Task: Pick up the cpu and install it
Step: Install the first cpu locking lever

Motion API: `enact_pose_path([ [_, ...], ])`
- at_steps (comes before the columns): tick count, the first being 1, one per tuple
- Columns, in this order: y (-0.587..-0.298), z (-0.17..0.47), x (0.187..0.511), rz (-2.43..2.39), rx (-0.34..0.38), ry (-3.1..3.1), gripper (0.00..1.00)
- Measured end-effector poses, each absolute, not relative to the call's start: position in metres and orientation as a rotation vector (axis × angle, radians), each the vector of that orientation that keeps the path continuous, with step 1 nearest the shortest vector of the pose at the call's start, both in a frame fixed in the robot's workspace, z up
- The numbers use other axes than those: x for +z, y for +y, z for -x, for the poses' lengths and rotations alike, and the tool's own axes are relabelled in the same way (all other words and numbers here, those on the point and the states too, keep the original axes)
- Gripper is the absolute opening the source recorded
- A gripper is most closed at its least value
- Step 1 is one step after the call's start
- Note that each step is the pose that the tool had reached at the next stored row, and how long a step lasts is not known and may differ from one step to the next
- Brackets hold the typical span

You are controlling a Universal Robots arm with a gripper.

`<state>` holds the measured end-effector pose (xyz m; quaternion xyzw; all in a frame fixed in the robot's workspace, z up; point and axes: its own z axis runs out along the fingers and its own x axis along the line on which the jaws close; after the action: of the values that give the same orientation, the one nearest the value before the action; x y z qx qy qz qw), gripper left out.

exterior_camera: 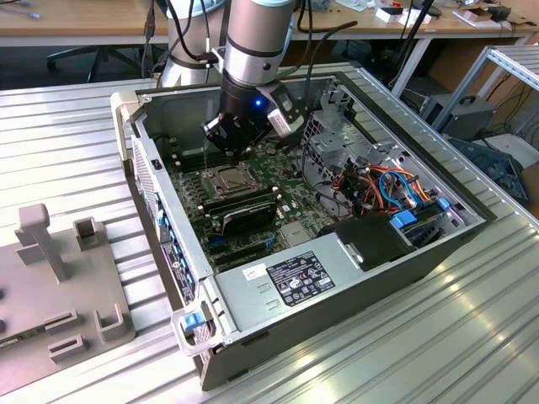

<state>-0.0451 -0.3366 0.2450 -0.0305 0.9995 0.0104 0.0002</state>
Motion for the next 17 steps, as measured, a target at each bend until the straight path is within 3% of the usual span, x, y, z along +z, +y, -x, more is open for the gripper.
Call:
enact_pose_path([
  [17, -0.337, 0.059, 0.245, 0.24, 0.032, 3.132, 0.11],
])
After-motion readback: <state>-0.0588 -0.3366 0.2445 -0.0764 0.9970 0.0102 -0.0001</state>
